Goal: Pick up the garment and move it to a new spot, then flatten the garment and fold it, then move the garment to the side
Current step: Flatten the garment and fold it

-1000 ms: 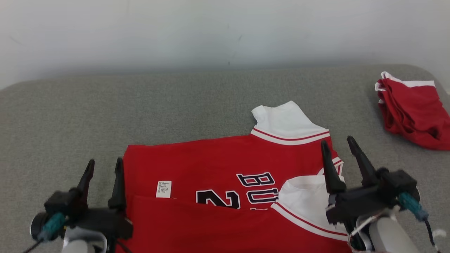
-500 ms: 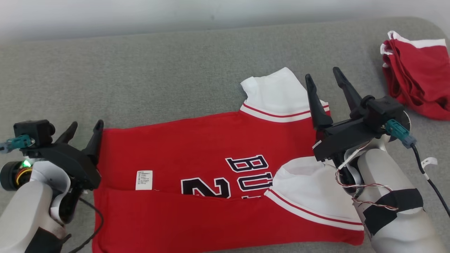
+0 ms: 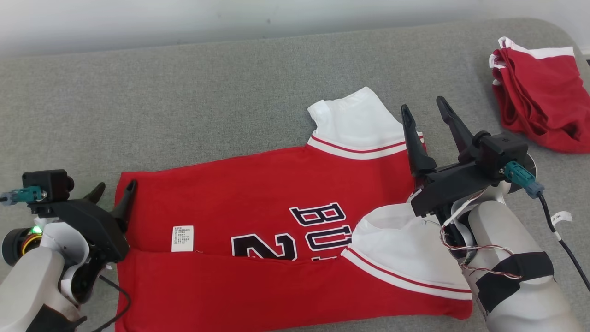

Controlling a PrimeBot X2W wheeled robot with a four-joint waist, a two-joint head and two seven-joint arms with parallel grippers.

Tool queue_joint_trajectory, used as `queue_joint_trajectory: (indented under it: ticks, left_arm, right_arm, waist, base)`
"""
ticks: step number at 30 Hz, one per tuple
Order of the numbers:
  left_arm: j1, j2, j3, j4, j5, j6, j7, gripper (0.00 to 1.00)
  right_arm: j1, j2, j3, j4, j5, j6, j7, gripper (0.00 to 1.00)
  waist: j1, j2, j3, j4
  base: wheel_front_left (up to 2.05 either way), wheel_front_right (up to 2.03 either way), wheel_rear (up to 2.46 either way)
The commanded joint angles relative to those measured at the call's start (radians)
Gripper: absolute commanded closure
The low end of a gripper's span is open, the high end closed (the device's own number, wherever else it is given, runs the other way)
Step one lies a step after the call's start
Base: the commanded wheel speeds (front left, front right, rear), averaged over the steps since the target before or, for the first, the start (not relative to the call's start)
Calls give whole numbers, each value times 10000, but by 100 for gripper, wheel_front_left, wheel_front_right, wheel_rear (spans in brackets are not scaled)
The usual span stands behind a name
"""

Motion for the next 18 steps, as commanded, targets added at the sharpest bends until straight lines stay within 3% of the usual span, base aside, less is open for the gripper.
queue_joint_trajectory:
  ticks: [1,14,15,17,18]
  left_arm:
    - [-42,40,-93,74,-78,21,28,0]
    - [-474,-114,-573,723,-714,19,-18,0]
    - [-496,-122,-642,742,-763,19,-20,6]
    - [-520,-177,-701,769,-899,19,-99,69]
    - [-534,-165,-751,769,-952,19,-104,87]
  right_arm:
    - [-72,43,35,8,-35,-21,1,0]
    - [-372,4,326,251,-15,-21,1,0]
    - [-389,2,335,280,-24,-21,1,0]
    - [-436,-31,396,425,-51,-21,1,0]
    - [-497,-65,466,567,-28,-21,1,0]
  waist:
    - [0,-1,63,-18]
    - [0,-1,305,-195]
    - [0,-1,299,-189]
    - [0,-1,277,-147]
    - [0,-1,264,-115]
  base:
    - [0,0,0]
    - [0,0,0]
    - [0,0,0]
    - [0,0,0]
    - [0,0,0]
